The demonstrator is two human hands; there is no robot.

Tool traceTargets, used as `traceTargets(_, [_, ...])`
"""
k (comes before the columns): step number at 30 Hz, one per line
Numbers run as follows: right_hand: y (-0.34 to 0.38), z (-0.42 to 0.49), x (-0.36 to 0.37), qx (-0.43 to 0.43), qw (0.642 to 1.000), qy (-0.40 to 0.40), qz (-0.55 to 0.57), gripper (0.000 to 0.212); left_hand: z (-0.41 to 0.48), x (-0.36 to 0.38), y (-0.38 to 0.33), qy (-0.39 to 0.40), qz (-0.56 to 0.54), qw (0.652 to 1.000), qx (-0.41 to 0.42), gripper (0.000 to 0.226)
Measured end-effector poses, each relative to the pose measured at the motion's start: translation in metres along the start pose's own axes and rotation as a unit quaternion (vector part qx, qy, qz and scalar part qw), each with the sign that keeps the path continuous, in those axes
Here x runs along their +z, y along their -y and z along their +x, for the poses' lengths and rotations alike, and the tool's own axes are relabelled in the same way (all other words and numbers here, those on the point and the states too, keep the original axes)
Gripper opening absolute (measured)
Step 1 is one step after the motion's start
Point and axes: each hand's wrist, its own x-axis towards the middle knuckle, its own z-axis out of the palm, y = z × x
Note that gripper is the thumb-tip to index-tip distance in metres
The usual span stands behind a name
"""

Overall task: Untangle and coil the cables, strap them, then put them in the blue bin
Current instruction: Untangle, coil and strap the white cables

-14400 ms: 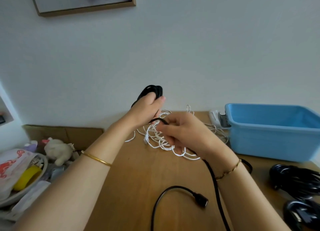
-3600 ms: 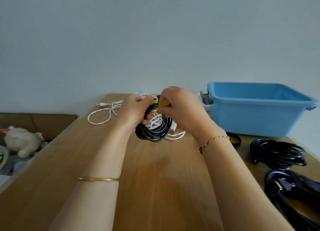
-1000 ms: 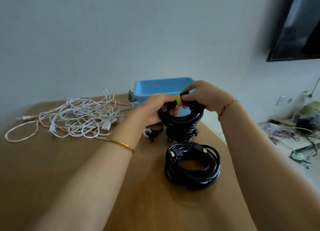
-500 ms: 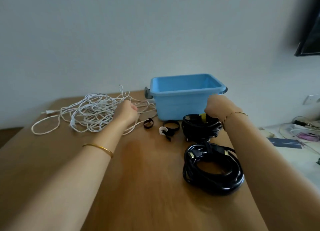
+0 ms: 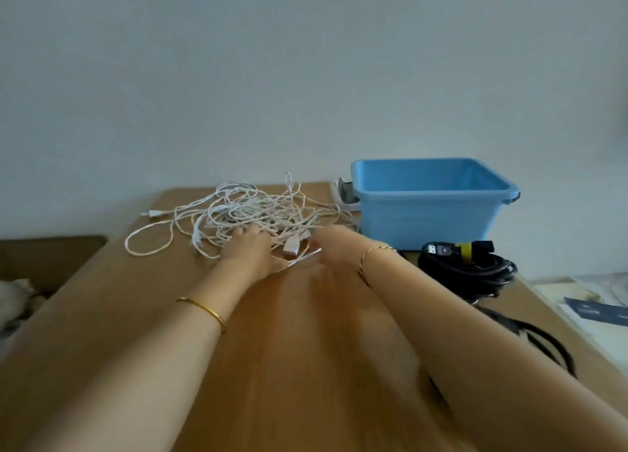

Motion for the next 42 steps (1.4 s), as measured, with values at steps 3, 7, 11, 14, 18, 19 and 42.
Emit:
traceTargets(3, [-0.002, 0.014, 0.021, 0.024, 0.997, -0.001, -0.074, 0.036, -0.001, 0.0, 0.015, 0.003, 0.006, 0.999, -0.039, 0.067])
traceTargets(7, [-0.006, 0.018, 0.021, 0.078, 0.993, -0.001, -0.091, 0.038, 0.001, 0.001, 0.031, 0.007, 0.01, 0.997, -0.073, 0.064])
traceTargets(11, [-0.01, 0.006, 0.008, 0.099, 0.986, 0.013, -0.132, 0.032, 0.008, -0.003, 0.041, 0.039, 0.043, 0.993, -0.101, 0.064])
traceTargets(14, [-0.007, 0.006, -0.002, 0.106, 0.988, -0.02, -0.109, 0.031, 0.012, -0.011, 0.04, 0.034, 0.068, 0.992, -0.106, 0.058])
traceTargets(18, [0.001, 0.024, -0.003, 0.087, 0.992, -0.076, -0.042, 0.031, 0.014, -0.018, 0.022, -0.101, 0.057, 0.99, -0.08, 0.047])
traceTargets(19, [0.002, 0.03, 0.001, 0.08, 0.994, -0.065, -0.038, 0.031, 0.016, -0.017, 0.02, -0.105, 0.044, 0.991, -0.074, 0.05])
traceTargets(42, [0.08, 0.061, -0.053, -0.133, 0.842, -0.337, 0.4, 0.043, 0.011, -0.15, 0.083, -0.479, -0.396, 0.783, 0.016, 0.016])
